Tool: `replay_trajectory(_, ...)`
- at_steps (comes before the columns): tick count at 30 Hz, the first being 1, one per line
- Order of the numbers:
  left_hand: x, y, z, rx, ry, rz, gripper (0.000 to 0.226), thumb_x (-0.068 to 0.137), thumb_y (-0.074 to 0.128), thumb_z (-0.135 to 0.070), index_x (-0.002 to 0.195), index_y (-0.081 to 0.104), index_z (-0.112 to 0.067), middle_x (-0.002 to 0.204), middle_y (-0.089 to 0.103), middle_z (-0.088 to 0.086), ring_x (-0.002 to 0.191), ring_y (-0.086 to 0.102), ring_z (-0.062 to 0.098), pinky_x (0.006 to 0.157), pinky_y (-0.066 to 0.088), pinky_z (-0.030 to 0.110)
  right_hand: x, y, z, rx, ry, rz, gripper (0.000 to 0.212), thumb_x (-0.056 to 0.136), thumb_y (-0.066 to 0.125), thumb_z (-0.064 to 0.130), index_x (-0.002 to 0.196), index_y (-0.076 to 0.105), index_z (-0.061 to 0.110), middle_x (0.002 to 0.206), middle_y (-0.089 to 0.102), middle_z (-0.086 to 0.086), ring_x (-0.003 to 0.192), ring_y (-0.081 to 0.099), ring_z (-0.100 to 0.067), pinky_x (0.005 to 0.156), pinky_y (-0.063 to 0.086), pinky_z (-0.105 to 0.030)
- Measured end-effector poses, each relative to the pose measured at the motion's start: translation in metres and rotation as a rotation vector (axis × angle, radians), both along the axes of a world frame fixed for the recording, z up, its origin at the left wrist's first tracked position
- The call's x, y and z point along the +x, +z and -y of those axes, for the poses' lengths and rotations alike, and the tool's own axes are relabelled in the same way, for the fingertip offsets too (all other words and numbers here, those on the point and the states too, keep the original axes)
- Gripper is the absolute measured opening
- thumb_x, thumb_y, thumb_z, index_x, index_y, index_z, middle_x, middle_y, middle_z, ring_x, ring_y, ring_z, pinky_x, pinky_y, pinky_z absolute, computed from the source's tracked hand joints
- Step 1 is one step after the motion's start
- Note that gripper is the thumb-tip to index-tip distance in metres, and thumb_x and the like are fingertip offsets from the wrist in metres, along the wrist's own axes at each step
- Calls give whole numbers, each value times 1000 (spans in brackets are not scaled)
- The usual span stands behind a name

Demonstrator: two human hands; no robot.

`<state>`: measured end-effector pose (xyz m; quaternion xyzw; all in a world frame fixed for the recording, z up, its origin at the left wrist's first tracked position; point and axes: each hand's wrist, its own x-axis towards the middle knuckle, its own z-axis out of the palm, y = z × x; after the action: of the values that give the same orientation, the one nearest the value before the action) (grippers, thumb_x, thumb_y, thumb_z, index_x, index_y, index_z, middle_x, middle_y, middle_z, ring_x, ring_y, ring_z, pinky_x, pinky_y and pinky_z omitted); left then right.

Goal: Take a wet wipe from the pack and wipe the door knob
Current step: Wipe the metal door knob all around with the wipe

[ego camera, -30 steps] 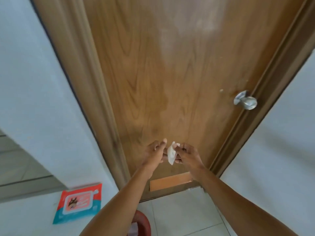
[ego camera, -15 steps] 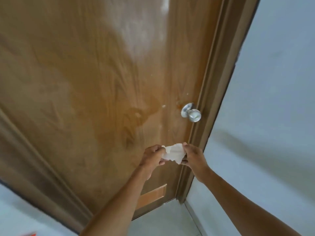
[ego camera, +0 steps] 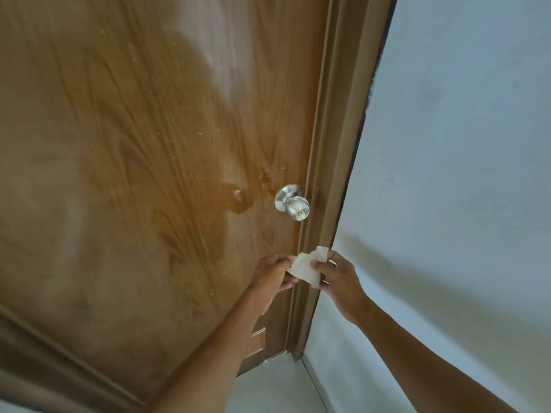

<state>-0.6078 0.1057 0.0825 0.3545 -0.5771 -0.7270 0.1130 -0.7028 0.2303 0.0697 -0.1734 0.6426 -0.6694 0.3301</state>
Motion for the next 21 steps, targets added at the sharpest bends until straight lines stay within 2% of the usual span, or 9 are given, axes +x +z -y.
replay_trajectory(3,-1,-1,-6,266,-40,-132,20,99,46,-12,98,67,-10,72,66,5,62,60,13,65,49,27,1,-3,-2,-46,53,84,27,90,65,19,116,63,13,106,64,-14,88,62,-21,74,54,-31)
replay_trajectory(5,-3,-1,-5,374,-58,-191,24,99,44,-12,104,66,-6,70,65,5,61,58,13,62,48,26,4,-4,0,-26,93,57,27,91,64,28,115,64,16,104,66,-15,88,65,-24,81,55,-34)
replay_trajectory(7,-5,-2,-3,394,-101,-189,27,99,41,-12,102,67,-5,66,64,4,60,56,11,61,47,25,6,-3,3,-23,94,70,26,94,60,30,115,64,16,103,70,-14,92,68,-24,87,54,-36)
replay_trajectory(10,-13,2,1,250,-140,-36,25,99,42,-16,101,66,-7,65,64,1,56,55,9,57,45,23,4,3,8,9,52,41,22,94,59,27,109,67,12,90,70,-8,81,65,-18,77,52,-29)
replay_trajectory(13,-20,11,1,-82,-113,145,17,96,52,-25,107,60,-16,87,67,-1,72,59,9,59,44,19,-4,6,15,100,-41,-54,20,91,64,24,107,66,12,99,69,-8,84,65,-18,71,54,-25)
replay_trajectory(16,-21,9,7,-313,-54,58,22,96,54,-35,110,58,-18,100,62,-6,90,58,8,63,41,15,-9,6,24,90,-124,-60,23,89,67,18,111,64,12,108,67,-11,98,66,-25,79,59,-36)
replay_trajectory(19,-25,7,16,-321,-131,-80,13,94,60,-23,104,63,-17,101,66,-2,97,64,15,74,54,21,-7,7,30,70,-130,-110,23,88,67,16,110,65,10,108,67,-11,100,67,-26,82,60,-39)
replay_trajectory(21,-26,4,19,-263,-93,-122,8,93,62,-16,100,64,-14,100,68,3,96,67,18,77,58,25,-2,5,32,30,-150,-87,23,90,64,23,109,66,11,107,68,-11,99,67,-26,81,59,-37)
